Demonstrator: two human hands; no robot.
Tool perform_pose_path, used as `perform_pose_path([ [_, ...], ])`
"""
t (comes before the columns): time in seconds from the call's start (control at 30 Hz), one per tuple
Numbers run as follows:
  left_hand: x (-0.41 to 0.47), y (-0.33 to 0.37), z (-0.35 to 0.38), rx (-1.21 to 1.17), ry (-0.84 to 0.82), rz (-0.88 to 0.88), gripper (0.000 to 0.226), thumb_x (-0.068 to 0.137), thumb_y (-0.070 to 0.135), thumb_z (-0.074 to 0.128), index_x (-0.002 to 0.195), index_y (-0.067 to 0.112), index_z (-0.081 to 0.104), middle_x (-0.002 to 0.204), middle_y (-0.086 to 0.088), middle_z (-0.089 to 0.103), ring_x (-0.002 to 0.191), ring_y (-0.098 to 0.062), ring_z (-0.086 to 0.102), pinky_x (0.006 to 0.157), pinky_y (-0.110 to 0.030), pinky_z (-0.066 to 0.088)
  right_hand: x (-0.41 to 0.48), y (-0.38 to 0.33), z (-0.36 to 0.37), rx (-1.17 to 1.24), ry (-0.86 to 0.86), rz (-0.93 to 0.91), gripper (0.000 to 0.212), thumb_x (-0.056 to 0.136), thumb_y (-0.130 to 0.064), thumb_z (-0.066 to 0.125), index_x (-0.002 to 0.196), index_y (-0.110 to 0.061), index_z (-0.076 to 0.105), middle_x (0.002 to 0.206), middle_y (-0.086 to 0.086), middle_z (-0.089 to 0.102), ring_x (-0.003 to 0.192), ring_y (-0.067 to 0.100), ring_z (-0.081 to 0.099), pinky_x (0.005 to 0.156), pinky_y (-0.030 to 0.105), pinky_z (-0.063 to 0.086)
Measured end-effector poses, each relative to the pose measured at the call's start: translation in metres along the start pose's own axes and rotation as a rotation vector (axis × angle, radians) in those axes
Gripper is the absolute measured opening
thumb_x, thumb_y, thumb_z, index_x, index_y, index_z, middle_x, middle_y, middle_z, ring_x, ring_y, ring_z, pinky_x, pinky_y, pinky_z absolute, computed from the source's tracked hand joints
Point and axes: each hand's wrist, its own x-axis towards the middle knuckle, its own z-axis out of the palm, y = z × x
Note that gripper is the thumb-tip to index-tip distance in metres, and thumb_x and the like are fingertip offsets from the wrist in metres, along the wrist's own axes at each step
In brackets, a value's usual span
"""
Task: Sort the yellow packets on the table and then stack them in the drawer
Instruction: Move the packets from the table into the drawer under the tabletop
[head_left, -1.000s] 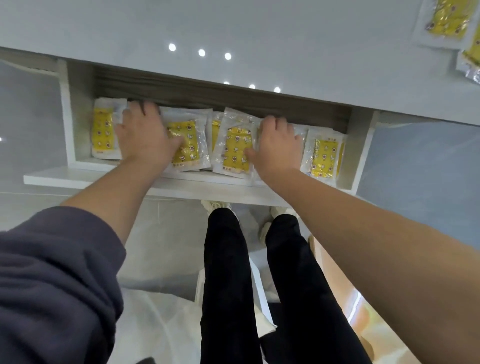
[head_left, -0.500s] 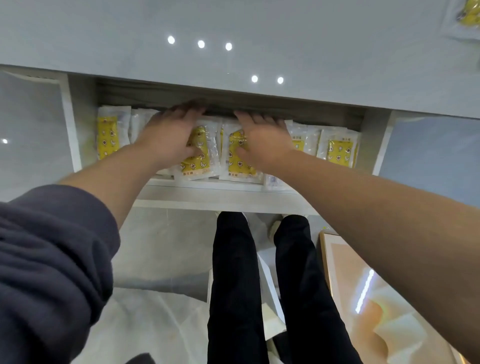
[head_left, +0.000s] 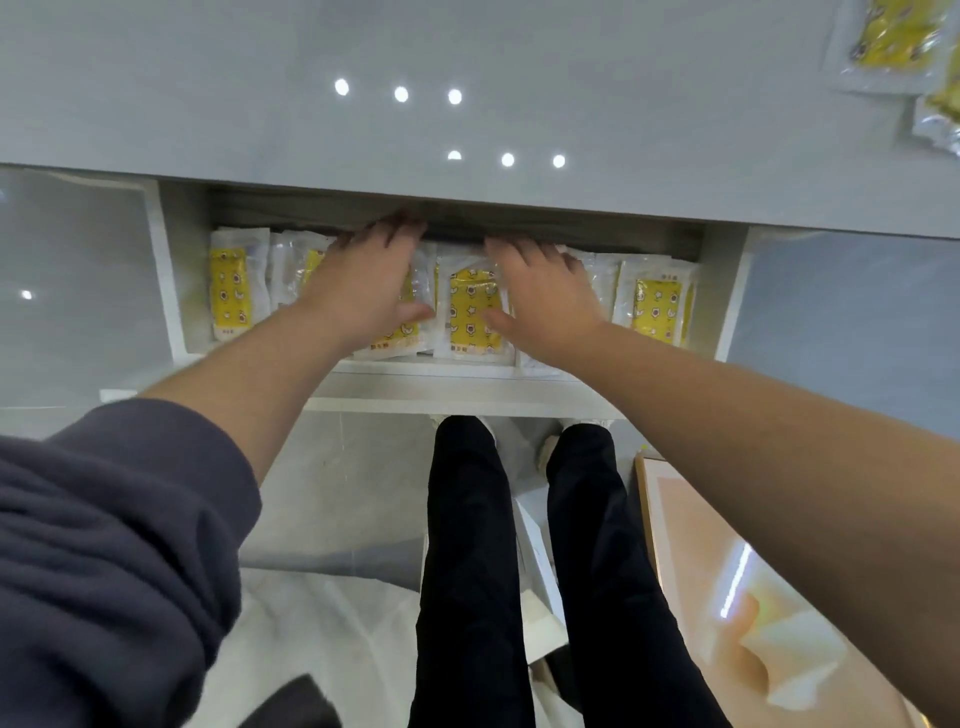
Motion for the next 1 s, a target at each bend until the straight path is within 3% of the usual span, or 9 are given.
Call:
perform_pose_path([
  [0.23,-0.037,0.091,-0.053,-0.260,0.088,0.047,0.027,0.093,0.031,0.056,0.117,0.018,0.057,0.111,0.004,0.064,0.102,-0.019,0.059,0.082,-0.038,0.049,-0.065,0.025,-0.062,0.317,0.125,0.086,0.039,0.095,-0.027,0.052,0.133,-0.020,0.046,0.126,-0.002,0.056,0.109,0.020,0.057,0.085,0.041,0.051],
  [0.4,-0.018,0.172,-0.095,-0.362,0.115,-0.001,0.019,0.093,0.028,0.054,0.110,0.021,0.060,0.099,0.008,0.065,0.090,-0.016,0.061,0.078,-0.036,0.051,-0.077,0.074,-0.112,0.562,0.340,0.213,0.028,0.092,-0.016,0.053,0.120,-0.017,0.054,0.116,-0.003,0.055,0.099,0.013,0.056,0.080,0.036,0.052],
  [0.5,0.010,0.216,-0.114,-0.408,0.185,-0.087,0.022,0.094,0.027,0.053,0.114,0.020,0.058,0.103,0.006,0.064,0.093,-0.015,0.060,0.077,-0.032,0.049,-0.070,0.113,-0.139,0.638,0.441,0.333,0.029,0.091,-0.016,0.055,0.119,-0.018,0.053,0.119,-0.004,0.050,0.105,0.012,0.052,0.088,0.032,0.048],
  [0.63,0.073,0.287,-0.136,-0.490,0.248,-0.241,0.037,0.089,0.028,0.057,0.124,0.018,0.050,0.121,0.001,0.052,0.109,-0.018,0.052,0.082,-0.034,0.046,-0.060,0.196,-0.178,0.591,0.522,0.558,0.040,0.087,-0.020,0.060,0.126,-0.019,0.048,0.130,-0.002,0.046,0.118,0.018,0.048,0.096,0.037,0.041],
  [0.8,0.146,0.353,-0.153,-0.424,0.292,-0.421,0.064,0.081,0.041,0.069,0.131,0.016,0.037,0.128,-0.006,0.041,0.116,-0.025,0.044,0.081,-0.036,0.043,-0.043,0.275,-0.204,0.618,0.366,0.818,0.069,0.084,-0.036,0.068,0.140,-0.022,0.032,0.138,0.002,0.041,0.125,0.025,0.044,0.098,0.043,0.038],
  [0.9,0.174,0.373,-0.154,-0.384,0.298,-0.523,0.089,0.075,0.051,0.074,0.141,0.015,0.026,0.136,-0.007,0.037,0.123,-0.026,0.040,0.088,-0.038,0.042,-0.032,0.292,-0.205,0.581,0.259,0.848,0.084,0.078,-0.043,0.075,0.144,-0.024,0.026,0.136,0.005,0.044,0.124,0.027,0.046,0.100,0.046,0.040],
  [1.0,0.189,0.378,-0.149,-0.354,0.296,-0.619,0.096,0.072,0.052,0.077,0.142,0.013,0.024,0.137,-0.007,0.036,0.123,-0.027,0.041,0.090,-0.040,0.042,-0.024,0.298,-0.203,0.626,0.241,0.846,0.085,0.074,-0.045,0.078,0.139,-0.025,0.027,0.128,0.005,0.050,0.116,0.027,0.053,0.097,0.045,0.042],
])
